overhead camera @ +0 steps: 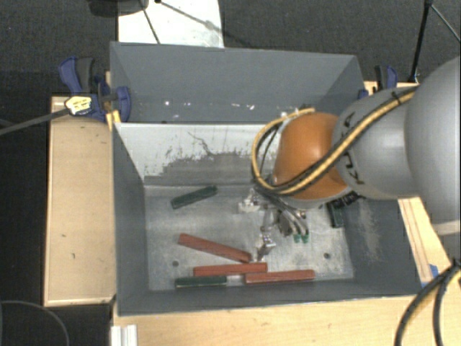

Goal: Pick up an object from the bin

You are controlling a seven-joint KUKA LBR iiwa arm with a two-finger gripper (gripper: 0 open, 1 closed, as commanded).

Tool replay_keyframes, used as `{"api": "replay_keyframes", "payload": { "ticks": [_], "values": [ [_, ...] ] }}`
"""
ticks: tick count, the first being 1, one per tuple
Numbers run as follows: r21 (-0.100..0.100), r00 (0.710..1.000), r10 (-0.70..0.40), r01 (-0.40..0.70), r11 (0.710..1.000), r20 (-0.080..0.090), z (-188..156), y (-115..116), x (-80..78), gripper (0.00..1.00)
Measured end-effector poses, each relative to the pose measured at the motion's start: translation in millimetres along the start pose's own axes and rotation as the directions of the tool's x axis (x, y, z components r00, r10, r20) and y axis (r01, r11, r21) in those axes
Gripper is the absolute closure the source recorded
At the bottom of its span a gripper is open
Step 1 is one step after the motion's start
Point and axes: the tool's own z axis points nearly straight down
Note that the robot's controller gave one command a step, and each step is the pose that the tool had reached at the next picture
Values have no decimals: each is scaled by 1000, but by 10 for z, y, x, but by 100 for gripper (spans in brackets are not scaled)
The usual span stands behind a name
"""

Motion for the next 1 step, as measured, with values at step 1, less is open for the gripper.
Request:
{"api": "replay_keyframes", "payload": {
  "ticks": [1],
  "values": [
    [3, 999, -34, 34, 999, 10, 34, 86, 98, 0]
  ]
}}
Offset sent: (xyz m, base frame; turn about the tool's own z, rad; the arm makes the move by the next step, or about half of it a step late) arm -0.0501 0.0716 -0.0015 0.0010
